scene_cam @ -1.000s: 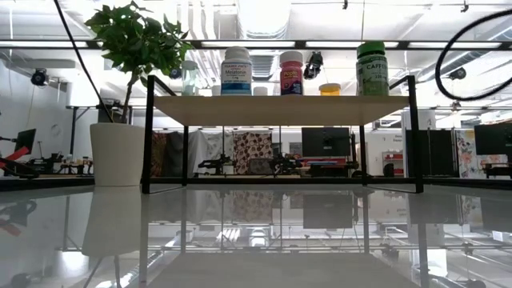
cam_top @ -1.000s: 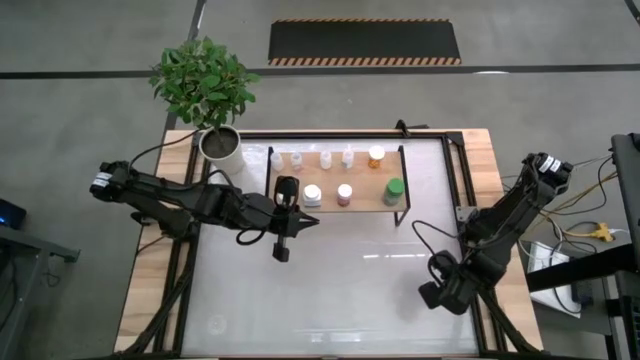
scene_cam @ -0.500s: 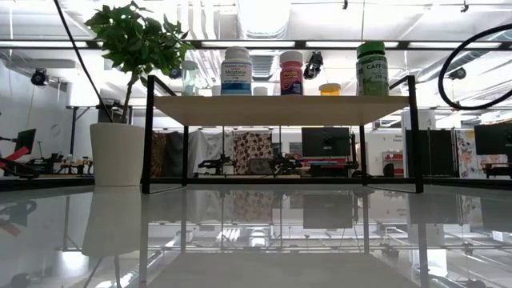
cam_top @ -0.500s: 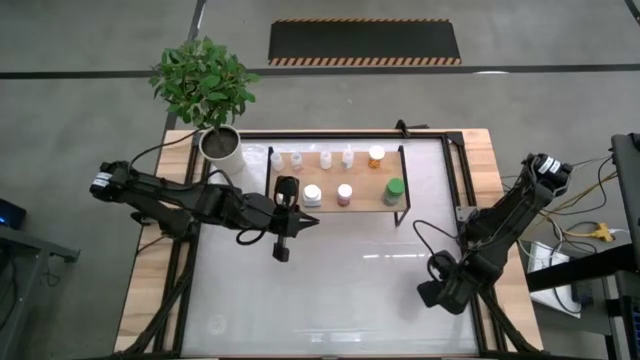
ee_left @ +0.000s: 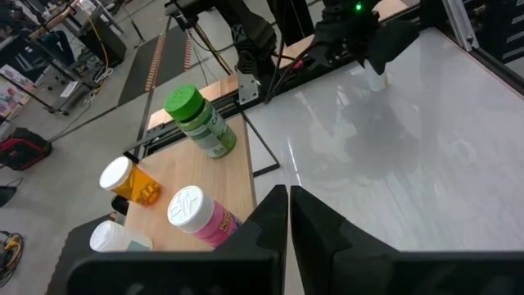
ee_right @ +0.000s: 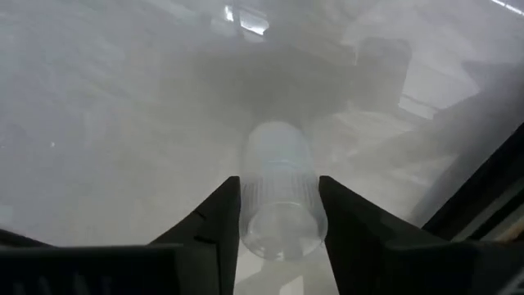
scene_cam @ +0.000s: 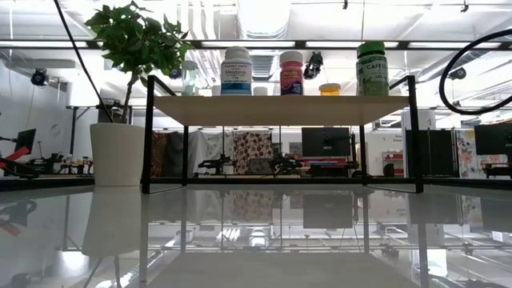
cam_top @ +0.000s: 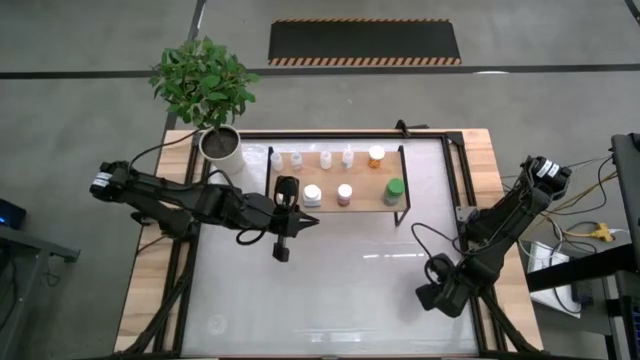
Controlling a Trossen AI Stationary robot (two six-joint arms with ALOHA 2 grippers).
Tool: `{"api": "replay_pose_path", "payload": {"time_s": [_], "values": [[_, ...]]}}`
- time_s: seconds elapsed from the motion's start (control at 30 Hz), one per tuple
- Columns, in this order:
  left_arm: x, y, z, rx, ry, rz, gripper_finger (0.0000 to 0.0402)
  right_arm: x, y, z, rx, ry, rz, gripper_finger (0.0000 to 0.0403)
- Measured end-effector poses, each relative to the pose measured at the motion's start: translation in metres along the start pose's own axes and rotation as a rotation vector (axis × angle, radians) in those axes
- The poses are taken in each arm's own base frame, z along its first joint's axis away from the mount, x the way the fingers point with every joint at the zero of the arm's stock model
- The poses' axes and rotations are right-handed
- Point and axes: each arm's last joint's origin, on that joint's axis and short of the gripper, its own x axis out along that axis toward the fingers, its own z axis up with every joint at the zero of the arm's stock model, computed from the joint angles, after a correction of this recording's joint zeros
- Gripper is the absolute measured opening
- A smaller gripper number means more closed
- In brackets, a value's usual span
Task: Pick and place medicine bottles onto shelf by color
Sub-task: Put the transparent pill bottle on the shelf
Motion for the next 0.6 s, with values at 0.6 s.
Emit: {"api": "replay_pose_path", "payload": {"time_s": [0.6], "values": [[0.0,0.0,0.0,-0.002,-0.004,0.002,0.0,-0.074,0.074,-0.001,-0.586,-0.115,0.294,0.0131]]}}
